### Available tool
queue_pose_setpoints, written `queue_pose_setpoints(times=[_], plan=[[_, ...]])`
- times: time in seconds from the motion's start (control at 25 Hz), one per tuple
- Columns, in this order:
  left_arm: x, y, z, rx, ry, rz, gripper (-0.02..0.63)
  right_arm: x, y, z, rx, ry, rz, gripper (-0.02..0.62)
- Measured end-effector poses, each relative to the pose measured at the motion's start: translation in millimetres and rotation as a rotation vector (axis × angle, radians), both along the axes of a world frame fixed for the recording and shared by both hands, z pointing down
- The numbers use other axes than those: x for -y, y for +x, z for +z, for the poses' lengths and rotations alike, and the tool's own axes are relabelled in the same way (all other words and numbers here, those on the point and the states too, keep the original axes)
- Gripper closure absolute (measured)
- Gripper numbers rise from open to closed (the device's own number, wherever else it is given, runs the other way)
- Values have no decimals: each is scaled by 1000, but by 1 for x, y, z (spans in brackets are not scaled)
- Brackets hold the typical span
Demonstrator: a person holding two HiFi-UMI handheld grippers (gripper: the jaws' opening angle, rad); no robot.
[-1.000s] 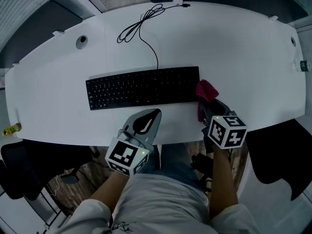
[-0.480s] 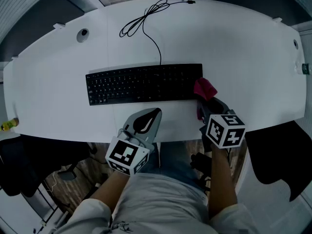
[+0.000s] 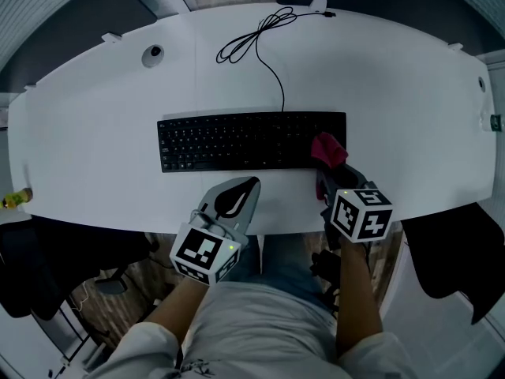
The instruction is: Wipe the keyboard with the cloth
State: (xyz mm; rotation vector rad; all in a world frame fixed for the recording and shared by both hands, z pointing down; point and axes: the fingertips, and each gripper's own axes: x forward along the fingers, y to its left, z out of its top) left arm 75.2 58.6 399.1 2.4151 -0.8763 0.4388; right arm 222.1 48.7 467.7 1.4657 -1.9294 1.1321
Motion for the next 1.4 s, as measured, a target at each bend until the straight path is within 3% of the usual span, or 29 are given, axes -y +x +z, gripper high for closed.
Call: queue_pose_setpoints(times=[1.4], plan=[[5,-128,6,7,7,-137,595,24,-158,5,12,-1,-185,525]])
